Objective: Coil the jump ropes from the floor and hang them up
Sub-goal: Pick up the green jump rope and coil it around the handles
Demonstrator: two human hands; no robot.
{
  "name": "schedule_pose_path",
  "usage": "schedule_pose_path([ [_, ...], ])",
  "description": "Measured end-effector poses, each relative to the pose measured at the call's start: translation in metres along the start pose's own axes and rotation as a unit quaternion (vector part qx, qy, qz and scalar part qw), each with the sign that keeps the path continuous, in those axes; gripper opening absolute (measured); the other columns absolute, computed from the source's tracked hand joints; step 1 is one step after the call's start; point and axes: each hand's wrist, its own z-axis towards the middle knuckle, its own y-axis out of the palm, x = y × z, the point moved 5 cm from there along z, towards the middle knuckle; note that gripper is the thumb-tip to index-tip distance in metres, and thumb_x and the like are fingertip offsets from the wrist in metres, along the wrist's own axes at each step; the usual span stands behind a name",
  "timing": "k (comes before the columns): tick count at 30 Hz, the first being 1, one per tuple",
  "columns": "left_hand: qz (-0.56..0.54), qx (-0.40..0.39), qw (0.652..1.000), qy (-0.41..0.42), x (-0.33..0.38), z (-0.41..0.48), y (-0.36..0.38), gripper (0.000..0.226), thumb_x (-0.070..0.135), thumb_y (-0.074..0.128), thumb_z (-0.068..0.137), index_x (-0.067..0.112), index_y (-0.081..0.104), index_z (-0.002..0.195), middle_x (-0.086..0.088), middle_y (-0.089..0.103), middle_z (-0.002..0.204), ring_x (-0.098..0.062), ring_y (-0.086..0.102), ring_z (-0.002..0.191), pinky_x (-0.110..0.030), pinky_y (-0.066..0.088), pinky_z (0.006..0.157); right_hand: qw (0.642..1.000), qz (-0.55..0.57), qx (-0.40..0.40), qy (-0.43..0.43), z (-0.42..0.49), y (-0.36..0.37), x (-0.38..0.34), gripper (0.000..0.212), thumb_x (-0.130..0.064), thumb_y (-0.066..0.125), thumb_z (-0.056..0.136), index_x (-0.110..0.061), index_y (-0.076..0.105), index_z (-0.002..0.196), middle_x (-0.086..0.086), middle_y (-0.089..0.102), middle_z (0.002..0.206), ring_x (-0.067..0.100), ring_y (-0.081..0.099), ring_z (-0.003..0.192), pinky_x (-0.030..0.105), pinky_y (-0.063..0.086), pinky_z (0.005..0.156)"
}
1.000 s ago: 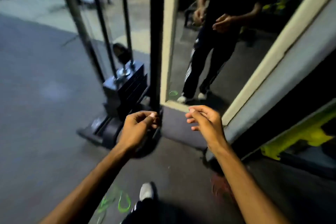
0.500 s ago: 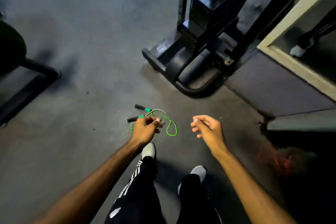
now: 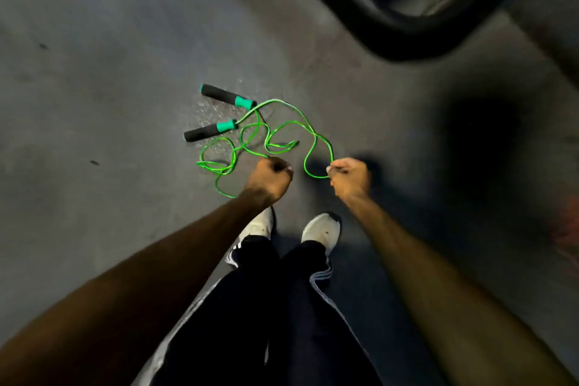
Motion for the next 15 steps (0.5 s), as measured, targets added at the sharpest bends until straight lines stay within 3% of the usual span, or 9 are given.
schedule_pose_path([
  [3, 0.033, -0.012, 0.999, -0.001, -0.049, 0.070, 0.040, 0.016, 0.031, 0.059, 0.076, 0.018, 0.063, 0.067, -0.013, 0.071, 0.077, -0.025, 0.069, 0.075, -0.039, 0.055, 0.075, 0.998, -0.048, 0.048, 0.018, 0.070, 0.037, 0.033, 0.020, -0.027, 0.076, 0.075, -0.015, 0.072, 0.091, 0.011, 0.074, 0.092, 0.030, 0.068, 0.088, 0.033, 0.053, 0.081],
  [6, 0.073, 0.000, 0.997, 0.032, -0.063, 0.116, 0.062, 0.019, 0.029, 0.057, 0.084, 0.020, 0.062, 0.068, -0.012, 0.070, 0.076, -0.017, 0.065, 0.072, -0.033, 0.052, 0.073, 0.991, -0.078, 0.104, -0.009, 0.120, 0.053, 0.050, 0.030, -0.034, 0.076, 0.075, -0.015, 0.067, 0.097, 0.012, 0.073, 0.099, 0.031, 0.067, 0.093, 0.035, 0.052, 0.080],
  [10, 0.091, -0.016, 0.994, 0.062, -0.049, 0.140, 0.078, 0.016, 0.016, 0.058, 0.092, 0.008, 0.071, 0.096, -0.008, 0.071, 0.092, -0.013, 0.060, 0.084, -0.023, 0.045, 0.075, 0.978, -0.145, 0.124, -0.082, 0.148, 0.053, 0.056, 0.019, -0.031, 0.074, 0.075, -0.015, 0.065, 0.078, 0.010, 0.071, 0.083, 0.032, 0.066, 0.078, 0.036, 0.053, 0.066],
  [13, 0.091, 0.008, 0.992, 0.083, -0.031, 0.136, 0.073, 0.024, 0.027, 0.058, 0.084, 0.011, 0.071, 0.097, -0.010, 0.074, 0.099, -0.023, 0.068, 0.099, -0.033, 0.052, 0.090, 0.979, -0.109, 0.097, -0.140, 0.134, 0.046, 0.041, 0.017, -0.021, 0.071, 0.078, -0.017, 0.057, 0.068, 0.010, 0.065, 0.073, 0.032, 0.060, 0.070, 0.039, 0.049, 0.063],
  [15, 0.121, 0.029, 0.987, 0.099, -0.009, 0.112, 0.060, 0.029, 0.023, 0.057, 0.083, 0.014, 0.066, 0.110, -0.009, 0.072, 0.105, -0.026, 0.067, 0.100, -0.038, 0.053, 0.091, 0.982, -0.060, 0.080, -0.162, 0.105, 0.031, 0.026, 0.017, -0.017, 0.070, 0.080, -0.017, 0.054, 0.073, 0.003, 0.060, 0.067, 0.026, 0.057, 0.063, 0.041, 0.050, 0.062],
])
